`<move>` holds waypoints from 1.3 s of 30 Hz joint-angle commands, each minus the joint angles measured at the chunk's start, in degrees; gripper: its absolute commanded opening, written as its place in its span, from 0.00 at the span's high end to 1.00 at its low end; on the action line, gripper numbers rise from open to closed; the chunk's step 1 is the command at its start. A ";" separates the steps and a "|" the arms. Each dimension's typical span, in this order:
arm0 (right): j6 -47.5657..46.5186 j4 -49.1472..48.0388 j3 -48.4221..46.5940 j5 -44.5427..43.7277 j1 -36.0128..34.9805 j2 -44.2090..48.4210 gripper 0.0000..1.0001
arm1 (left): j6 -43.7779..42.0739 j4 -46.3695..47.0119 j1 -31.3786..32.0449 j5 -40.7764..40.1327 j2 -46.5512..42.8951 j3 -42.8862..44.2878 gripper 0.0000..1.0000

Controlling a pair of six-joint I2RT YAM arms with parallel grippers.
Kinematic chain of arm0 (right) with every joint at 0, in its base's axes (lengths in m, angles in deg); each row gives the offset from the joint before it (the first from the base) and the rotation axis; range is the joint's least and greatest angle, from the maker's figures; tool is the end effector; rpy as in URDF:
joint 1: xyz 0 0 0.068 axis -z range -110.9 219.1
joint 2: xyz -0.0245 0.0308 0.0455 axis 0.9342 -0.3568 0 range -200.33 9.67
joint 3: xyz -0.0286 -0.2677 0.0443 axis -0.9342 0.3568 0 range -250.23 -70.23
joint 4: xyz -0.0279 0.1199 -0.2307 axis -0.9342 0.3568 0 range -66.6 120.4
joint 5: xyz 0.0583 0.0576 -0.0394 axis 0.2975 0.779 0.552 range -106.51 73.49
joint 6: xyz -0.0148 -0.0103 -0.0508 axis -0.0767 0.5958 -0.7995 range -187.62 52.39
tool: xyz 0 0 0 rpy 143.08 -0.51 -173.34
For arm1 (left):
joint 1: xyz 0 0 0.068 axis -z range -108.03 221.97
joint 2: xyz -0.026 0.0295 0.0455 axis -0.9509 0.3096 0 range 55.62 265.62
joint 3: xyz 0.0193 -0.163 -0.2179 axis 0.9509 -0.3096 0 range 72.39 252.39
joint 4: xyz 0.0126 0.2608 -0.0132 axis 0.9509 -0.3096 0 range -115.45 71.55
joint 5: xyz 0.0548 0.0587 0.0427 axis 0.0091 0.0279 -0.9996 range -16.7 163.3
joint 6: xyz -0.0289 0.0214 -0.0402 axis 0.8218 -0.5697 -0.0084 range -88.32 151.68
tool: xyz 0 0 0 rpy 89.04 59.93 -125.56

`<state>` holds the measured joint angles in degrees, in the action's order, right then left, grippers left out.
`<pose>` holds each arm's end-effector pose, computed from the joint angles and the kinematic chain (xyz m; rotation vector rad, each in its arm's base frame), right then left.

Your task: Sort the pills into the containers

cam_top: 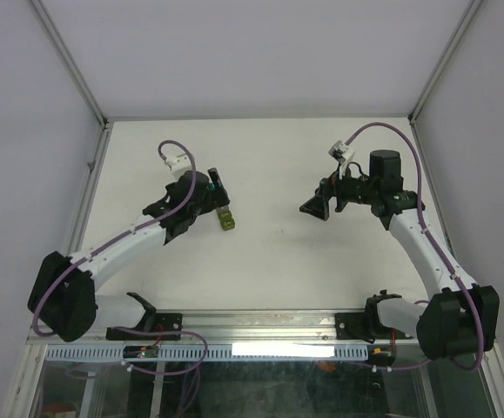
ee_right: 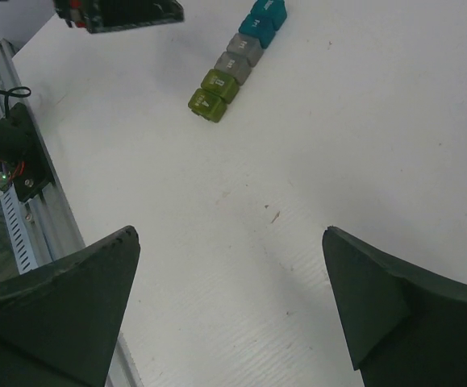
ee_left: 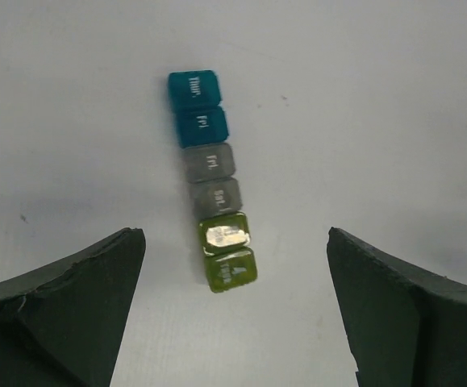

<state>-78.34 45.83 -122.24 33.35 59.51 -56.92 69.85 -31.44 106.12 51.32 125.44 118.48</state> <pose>0.2368 0.0676 0.2938 -0.8273 1.9295 0.9405 0.2251 -0.1368 0.2537 -0.2865 2.1551 -0.3013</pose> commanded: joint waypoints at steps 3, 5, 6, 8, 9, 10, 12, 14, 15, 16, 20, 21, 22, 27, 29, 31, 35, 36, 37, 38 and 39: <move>0.13 -5.60 -1.15 1.68 -1.04 2.09 0.00 | 6.59 -5.50 0.13 -8.27 14.29 9.21 0.04; 0.09 -5.29 -1.13 1.49 -1.09 1.88 0.00 | 6.89 -6.30 0.12 -8.66 18.65 11.95 0.07; 0.09 -5.07 -1.15 1.43 -1.12 1.70 0.00 | 7.10 -6.34 0.13 -8.77 20.16 12.74 0.08; 0.09 -4.93 -1.15 1.38 -1.13 1.44 0.00 | 7.10 -6.26 0.13 -8.91 23.44 14.28 0.11; 0.10 -4.87 -1.22 1.44 -1.14 1.28 0.00 | 6.73 -6.57 0.10 -8.89 25.34 15.85 0.12; 0.09 -4.78 -1.18 1.41 -1.16 1.03 0.00 | 6.44 -7.12 0.12 -8.84 27.22 17.14 0.12; 0.09 -4.60 -1.30 1.38 -1.18 0.58 0.00 | 6.29 -8.35 0.06 -8.89 30.43 19.12 0.14; 0.01 -4.32 -1.38 1.43 -1.14 0.15 0.00 | 6.21 -8.94 0.08 -8.51 32.84 20.04 0.17; 0.00 -4.22 -1.41 1.46 -1.13 -0.05 0.00 | 6.28 -9.05 0.10 -8.23 33.25 20.17 0.18; -0.08 -4.10 -1.47 1.42 -1.14 -0.11 0.00 | 6.27 -9.04 0.12 -8.10 33.75 20.14 0.20; -0.09 -4.00 -1.54 1.61 -1.14 -0.62 0.00 | 5.68 -9.06 0.12 -7.43 35.07 20.10 0.27; -0.13 -3.92 -1.52 1.69 -1.20 -0.83 0.00 | 5.46 -9.07 0.11 -7.21 35.19 20.10 0.28; -0.16 -3.92 -1.57 1.76 -1.25 -0.89 0.00 | 5.27 -9.07 0.12 -6.98 35.33 20.03 0.30; -0.13 -3.72 -1.60 2.06 -1.27 -1.22 0.00 | 3.14 -8.99 0.21 -4.22 35.99 20.18 0.46; 0.03 -3.80 -1.57 2.45 -1.24 -1.36 0.00 | 1.59 -8.91 0.42 -2.67 36.08 20.06 0.54; 0.27 -3.87 -1.60 3.00 -1.23 -1.57 0.00 | -0.79 -8.76 1.02 -1.44 36.13 19.97 0.59; 0.99 -3.89 -1.60 4.17 -1.23 -2.26 0.00 | -8.87 -7.09 2.18 3.00 35.75 18.46 0.68; 1.15 -3.97 -1.60 4.58 -1.23 -2.38 0.00 | -11.80 -5.87 2.46 5.29 35.31 17.54 0.68; 1.45 -4.10 -1.51 4.99 -1.23 -2.55 0.00 | -14.55 -4.65 2.57 8.03 34.73 16.57 0.68; 1.75 -4.33 -1.39 5.43 -1.27 -2.69 0.00 | -17.52 -2.98 2.74 10.72 33.93 15.26 0.68; 2.14 -4.59 -1.22 5.89 -1.25 -2.78 0.00 | -20.10 -1.00 2.90 13.82 33.03 14.01 0.67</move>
<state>-77.75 43.76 -122.24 35.87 58.66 -59.50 61.48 -38.13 107.32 50.99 161.09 136.20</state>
